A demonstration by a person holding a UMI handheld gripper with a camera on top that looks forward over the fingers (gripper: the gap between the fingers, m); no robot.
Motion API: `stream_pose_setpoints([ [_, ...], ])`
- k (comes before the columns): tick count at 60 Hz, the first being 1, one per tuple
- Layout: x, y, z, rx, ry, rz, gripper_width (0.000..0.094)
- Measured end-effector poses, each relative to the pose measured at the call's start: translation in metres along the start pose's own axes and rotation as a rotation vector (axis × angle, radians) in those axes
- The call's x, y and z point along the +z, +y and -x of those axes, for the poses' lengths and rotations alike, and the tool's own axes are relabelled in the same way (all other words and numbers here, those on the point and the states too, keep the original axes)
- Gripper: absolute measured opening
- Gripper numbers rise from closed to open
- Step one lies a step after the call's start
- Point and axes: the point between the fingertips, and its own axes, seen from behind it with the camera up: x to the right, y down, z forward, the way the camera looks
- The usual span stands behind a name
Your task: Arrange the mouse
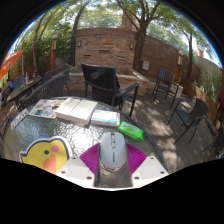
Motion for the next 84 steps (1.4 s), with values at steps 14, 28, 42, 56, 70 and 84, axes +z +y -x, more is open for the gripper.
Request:
stream_pose_setpoints([
  [14, -0.109, -0.106, 0.086, 0.069, -0.095, -0.218, 0.0368],
  [28, -0.075, 0.019, 0.196, 0.059, -0.183, 0.014, 0.0365],
  [42, -0.056, 0.066, 0.207, 0.053, -0.164, 0.094, 0.0598],
  [56, -0.161, 0.020, 0.205, 0.016, -0.121, 0.025, 0.0855],
  [70, -0.275, 0.013, 0.211, 0.017, -0.077, 0.013, 0.0859],
  [84, -0.333, 0.019, 0.202, 0.017, -0.016, -0.004, 0.0856],
])
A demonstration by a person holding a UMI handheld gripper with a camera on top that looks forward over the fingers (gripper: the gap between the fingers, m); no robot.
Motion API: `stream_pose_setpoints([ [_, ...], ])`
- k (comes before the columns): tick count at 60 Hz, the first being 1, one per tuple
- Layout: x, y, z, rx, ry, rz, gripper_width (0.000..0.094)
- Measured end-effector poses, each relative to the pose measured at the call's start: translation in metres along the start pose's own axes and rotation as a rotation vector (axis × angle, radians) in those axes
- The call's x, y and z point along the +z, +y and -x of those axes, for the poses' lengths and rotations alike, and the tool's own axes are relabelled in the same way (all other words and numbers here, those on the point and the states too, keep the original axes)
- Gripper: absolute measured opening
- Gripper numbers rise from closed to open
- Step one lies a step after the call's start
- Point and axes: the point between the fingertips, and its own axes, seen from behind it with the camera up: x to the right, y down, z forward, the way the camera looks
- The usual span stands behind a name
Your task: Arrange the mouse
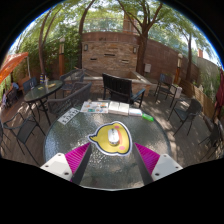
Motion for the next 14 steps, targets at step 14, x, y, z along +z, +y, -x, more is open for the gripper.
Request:
stream_pose_setpoints([
  [14, -0.0121, 0.0056, -0.0026, -0.003, 0.025, 0.002, 0.0854],
])
